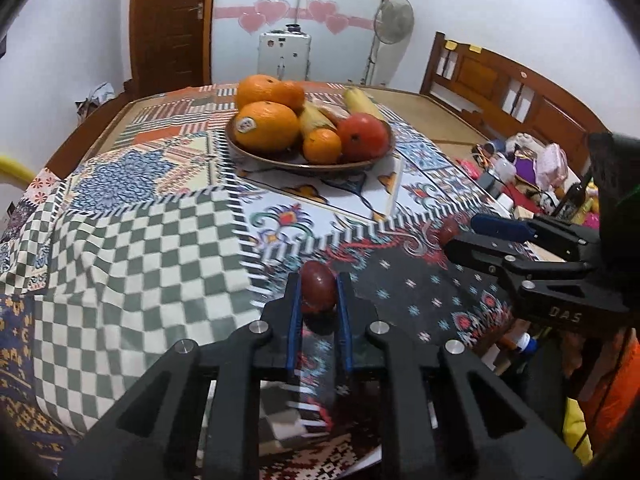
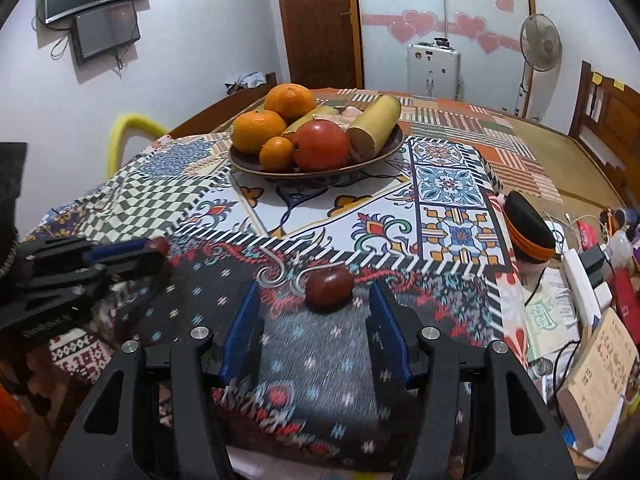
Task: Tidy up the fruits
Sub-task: 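Grasp a dark red plum with the left tool while the right tool grasps another plum, then place both plums on the plate, opening both tools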
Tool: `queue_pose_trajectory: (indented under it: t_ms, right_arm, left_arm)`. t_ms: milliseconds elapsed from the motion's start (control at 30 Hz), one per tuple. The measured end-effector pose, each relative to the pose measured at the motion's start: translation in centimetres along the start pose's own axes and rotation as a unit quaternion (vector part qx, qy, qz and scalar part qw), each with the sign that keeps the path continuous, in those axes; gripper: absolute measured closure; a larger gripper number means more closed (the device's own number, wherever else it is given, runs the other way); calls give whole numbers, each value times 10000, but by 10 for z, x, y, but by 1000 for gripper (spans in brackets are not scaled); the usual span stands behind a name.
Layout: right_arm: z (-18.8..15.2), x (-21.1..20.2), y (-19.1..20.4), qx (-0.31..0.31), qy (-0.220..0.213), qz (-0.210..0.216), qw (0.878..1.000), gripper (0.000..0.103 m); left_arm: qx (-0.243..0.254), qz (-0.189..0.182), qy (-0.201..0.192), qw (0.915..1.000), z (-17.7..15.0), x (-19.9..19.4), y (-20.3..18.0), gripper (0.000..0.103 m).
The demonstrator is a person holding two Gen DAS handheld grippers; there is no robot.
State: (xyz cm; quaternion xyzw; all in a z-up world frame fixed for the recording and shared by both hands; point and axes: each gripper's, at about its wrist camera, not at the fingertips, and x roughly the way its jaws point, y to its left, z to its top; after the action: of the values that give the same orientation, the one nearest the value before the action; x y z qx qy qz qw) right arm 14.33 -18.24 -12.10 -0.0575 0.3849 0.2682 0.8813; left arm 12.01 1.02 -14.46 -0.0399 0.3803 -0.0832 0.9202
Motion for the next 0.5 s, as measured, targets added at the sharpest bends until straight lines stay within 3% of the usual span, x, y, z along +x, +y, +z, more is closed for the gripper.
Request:
queue_pose_trajectory:
  t_ms: [33, 133, 500]
  right_arm:
    - [0, 3, -1, 6, 24, -13, 10000, 65]
    - [-1, 7, -5, 88, 12, -40, 10000, 75]
    - [7, -2, -1, 47, -124, 45, 9999, 79]
  left_arm:
    - [-16, 14, -8, 10000, 1, 0, 2, 87]
    - [-10, 74, -29, 10000, 3, 1, 6, 87]
    - [45, 69, -146, 9999, 14, 2, 3, 87]
